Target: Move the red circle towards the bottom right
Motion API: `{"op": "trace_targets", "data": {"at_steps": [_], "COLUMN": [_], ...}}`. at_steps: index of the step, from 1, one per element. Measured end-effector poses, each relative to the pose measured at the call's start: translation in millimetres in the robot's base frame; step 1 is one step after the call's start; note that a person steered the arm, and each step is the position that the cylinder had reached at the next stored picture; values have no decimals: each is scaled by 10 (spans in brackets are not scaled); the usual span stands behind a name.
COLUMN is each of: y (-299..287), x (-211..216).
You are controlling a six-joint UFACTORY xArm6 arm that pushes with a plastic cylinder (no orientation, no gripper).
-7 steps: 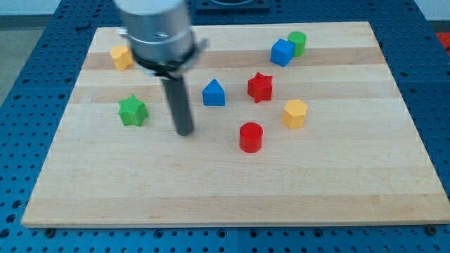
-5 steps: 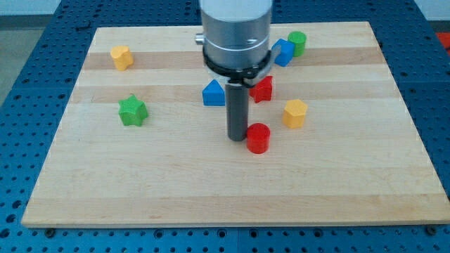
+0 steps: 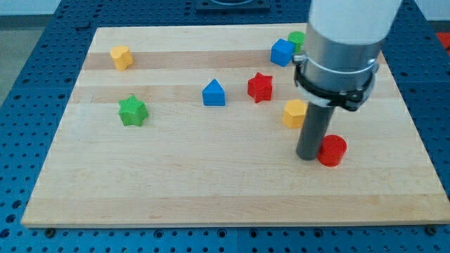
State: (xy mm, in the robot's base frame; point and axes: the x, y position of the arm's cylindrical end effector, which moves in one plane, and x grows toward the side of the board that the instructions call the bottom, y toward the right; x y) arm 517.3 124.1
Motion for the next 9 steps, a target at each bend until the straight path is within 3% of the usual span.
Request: {"op": "trace_targets", "data": {"at_steps": [4, 7, 9], "y": [687, 790, 1064], "x": [-182, 364, 380]}}
